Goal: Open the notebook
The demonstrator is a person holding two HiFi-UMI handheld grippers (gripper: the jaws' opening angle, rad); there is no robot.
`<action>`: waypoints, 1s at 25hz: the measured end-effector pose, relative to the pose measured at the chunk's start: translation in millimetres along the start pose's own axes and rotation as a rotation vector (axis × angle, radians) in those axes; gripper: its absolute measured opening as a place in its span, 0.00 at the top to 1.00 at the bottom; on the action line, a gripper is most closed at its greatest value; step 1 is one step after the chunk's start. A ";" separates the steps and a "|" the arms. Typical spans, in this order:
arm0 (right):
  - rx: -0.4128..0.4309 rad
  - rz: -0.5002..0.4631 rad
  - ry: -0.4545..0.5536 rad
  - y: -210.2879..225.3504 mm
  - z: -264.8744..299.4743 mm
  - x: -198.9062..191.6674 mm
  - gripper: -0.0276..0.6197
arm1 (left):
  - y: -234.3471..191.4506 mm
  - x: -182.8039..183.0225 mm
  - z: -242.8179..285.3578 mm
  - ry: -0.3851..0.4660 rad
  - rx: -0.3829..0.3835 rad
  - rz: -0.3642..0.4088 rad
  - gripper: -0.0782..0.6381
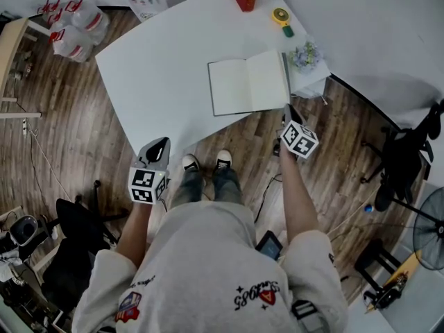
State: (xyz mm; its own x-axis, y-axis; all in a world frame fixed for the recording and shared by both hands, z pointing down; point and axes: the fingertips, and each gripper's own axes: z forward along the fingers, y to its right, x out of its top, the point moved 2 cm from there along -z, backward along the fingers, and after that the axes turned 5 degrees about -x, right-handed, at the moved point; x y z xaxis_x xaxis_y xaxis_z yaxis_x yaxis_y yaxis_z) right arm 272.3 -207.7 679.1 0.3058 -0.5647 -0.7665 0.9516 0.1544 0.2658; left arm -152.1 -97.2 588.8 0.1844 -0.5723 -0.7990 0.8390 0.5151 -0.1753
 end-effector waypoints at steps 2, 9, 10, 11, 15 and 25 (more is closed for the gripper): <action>-0.004 0.016 -0.012 5.8 4.8 -3.3 0.92 | 0.5 -2.0 1.6 -0.007 0.005 -0.005 0.88; -0.026 0.098 -0.053 24.9 21.7 -12.4 0.92 | -4.2 -8.5 3.7 -0.028 0.032 -0.023 0.88; -0.028 0.114 -0.058 28.0 24.2 -14.4 0.92 | -5.3 -9.1 3.0 -0.030 0.036 -0.025 0.88; -0.031 0.131 -0.064 30.7 26.4 -16.1 0.91 | -6.4 -9.7 2.2 -0.032 0.040 -0.027 0.88; -0.040 0.189 -0.081 36.9 32.8 -22.3 0.91 | -11.0 -12.9 -1.4 -0.036 0.055 -0.037 0.88; -0.047 0.287 -0.117 46.6 45.3 -37.0 0.91 | -13.5 -23.3 -4.9 -0.048 0.074 -0.052 0.88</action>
State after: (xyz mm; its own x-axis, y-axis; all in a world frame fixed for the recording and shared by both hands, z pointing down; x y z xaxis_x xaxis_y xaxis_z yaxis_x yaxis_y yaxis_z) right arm 303.9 -216.3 746.4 0.5592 -0.5818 -0.5905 0.8280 0.3567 0.4326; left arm -170.3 -87.6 607.0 0.1623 -0.6282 -0.7609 0.8831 0.4364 -0.1720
